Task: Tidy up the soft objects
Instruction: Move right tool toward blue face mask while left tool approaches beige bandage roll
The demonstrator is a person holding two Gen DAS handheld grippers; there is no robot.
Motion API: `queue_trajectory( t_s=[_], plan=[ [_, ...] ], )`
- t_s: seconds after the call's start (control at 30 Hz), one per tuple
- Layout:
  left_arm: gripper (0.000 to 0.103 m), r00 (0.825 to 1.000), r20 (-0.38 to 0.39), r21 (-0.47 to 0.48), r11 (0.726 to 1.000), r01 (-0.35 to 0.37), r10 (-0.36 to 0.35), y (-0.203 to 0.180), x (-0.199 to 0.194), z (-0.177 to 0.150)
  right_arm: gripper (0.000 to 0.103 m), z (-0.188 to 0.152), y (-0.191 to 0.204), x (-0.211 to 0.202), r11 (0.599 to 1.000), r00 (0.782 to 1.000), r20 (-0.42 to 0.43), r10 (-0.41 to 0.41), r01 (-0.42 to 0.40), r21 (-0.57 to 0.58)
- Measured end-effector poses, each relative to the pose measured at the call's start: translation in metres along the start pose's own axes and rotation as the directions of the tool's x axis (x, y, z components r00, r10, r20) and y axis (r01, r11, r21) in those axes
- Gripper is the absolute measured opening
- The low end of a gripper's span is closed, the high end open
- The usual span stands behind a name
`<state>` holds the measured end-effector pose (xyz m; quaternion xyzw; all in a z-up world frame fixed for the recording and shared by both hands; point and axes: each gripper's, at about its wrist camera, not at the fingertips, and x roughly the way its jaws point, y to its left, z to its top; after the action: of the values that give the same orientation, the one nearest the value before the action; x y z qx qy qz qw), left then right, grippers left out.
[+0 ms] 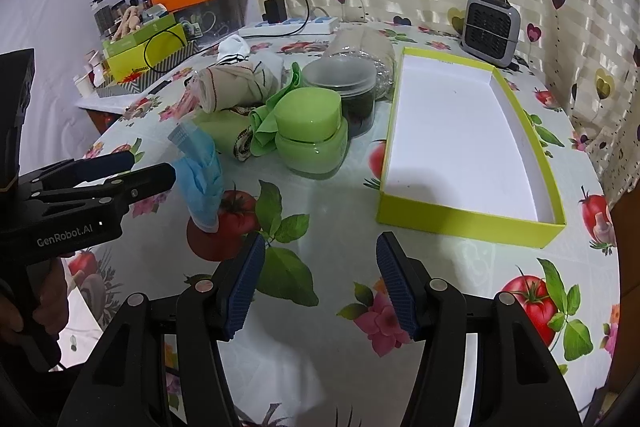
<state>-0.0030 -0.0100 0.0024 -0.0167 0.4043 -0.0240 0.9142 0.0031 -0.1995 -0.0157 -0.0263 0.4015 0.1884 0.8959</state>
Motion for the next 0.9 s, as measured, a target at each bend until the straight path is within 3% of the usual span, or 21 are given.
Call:
queue_trajectory(
  t_s=[0.9],
  plan=[
    [0.074, 1.000, -0.018, -0.016, 1.000, 0.014, -0.015, -0.0015, 0.0067, -0.0008, 0.059, 0.0047, 0.0048, 0.0080, 0.999, 0.999, 0.004, 0.036, -0.036, -0.014]
  ],
)
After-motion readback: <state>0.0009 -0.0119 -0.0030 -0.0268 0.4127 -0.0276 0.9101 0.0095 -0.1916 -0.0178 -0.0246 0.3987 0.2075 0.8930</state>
